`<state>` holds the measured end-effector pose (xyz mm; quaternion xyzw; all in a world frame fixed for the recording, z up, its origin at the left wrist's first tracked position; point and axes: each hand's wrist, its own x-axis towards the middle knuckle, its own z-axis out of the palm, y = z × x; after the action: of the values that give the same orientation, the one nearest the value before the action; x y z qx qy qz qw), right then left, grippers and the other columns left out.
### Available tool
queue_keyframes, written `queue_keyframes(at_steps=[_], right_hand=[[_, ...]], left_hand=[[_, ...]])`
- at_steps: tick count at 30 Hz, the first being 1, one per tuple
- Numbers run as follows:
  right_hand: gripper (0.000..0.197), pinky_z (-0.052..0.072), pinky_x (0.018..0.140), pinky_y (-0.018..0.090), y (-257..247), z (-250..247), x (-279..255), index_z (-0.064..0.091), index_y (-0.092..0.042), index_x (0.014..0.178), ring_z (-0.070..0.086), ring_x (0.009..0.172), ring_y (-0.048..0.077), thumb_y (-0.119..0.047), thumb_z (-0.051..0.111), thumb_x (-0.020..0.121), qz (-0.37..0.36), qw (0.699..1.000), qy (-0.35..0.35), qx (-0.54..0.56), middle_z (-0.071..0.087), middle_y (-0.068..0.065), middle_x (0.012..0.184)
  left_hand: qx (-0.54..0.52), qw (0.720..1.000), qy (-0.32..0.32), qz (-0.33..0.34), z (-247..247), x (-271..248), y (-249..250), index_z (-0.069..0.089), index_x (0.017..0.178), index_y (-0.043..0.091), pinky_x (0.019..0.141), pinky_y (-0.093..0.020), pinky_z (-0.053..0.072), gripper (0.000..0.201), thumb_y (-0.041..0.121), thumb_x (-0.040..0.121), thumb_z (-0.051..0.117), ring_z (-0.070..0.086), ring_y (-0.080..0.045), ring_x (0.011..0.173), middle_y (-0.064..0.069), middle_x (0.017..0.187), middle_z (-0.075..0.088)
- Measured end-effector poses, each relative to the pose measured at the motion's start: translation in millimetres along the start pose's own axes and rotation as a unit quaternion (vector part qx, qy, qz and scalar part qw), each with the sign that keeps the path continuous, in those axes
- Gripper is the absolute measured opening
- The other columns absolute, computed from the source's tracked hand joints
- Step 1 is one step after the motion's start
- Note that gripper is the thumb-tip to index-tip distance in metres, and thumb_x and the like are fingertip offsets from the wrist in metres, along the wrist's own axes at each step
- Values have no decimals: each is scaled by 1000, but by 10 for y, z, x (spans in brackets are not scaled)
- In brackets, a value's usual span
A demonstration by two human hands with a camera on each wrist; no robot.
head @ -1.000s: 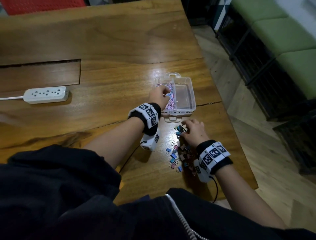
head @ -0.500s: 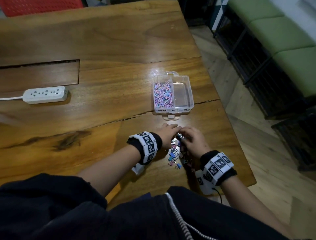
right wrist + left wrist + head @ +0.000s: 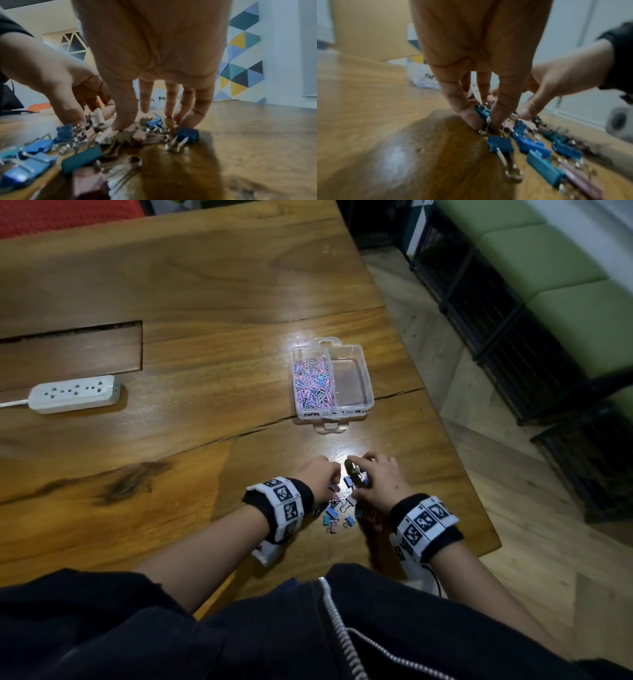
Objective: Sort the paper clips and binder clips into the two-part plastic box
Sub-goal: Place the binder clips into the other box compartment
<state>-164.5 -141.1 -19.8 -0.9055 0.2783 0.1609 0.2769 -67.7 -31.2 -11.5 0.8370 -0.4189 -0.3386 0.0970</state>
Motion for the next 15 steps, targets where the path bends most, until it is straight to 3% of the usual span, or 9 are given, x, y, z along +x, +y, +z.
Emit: queue_keyframes(at_steps=[4, 7, 10, 12, 15], right_hand=[[34, 35, 96, 35, -39, -3, 18, 59, -21, 112, 36, 117, 22, -19, 65, 79, -10, 1000, 19, 8, 44, 4, 126], [26, 36, 93, 33, -56, -22, 47, 60, -12, 101, 40, 111, 23, -15, 68, 76, -3, 999, 9, 37, 46, 6, 118], [23, 39, 85, 28, -70, -54, 98, 62, -6, 94, 43, 96, 17, -11, 71, 73, 16, 997, 6, 79, 47, 8, 112], [20, 39, 82, 27, -70, -71, 119, 62, -4, 91, 43, 92, 15, -10, 71, 73, 23, 996, 0, 86, 50, 8, 108], [13, 46, 83, 29, -47, -83, 126, 62, -6, 84, 51, 91, 18, -6, 69, 74, 29, 993, -10, 117, 57, 9, 100]], left_hand=[[-133, 989, -40, -47, -56, -3, -126, 47, 72, 17, 53, -13, 37, 23, 2, 79, 63, 49, -8, 68, 6, 74, 48], [-170, 982, -67, -50, -133, 13, -171, 45, 65, 20, 51, -14, 32, 30, 2, 80, 63, 44, -2, 61, 8, 67, 48], [-207, 974, -73, -48, -280, 41, -178, 49, 66, 19, 47, -11, 40, 26, 3, 81, 63, 49, -1, 61, 8, 68, 53], [-269, 960, -61, -47, -443, 89, -137, 51, 68, 16, 43, -7, 43, 22, 2, 82, 62, 53, -3, 59, 6, 69, 55], [-364, 930, 25, -39, -746, 271, 12, 52, 69, 13, 42, -6, 44, 20, 0, 81, 62, 55, -5, 61, 3, 71, 57]])
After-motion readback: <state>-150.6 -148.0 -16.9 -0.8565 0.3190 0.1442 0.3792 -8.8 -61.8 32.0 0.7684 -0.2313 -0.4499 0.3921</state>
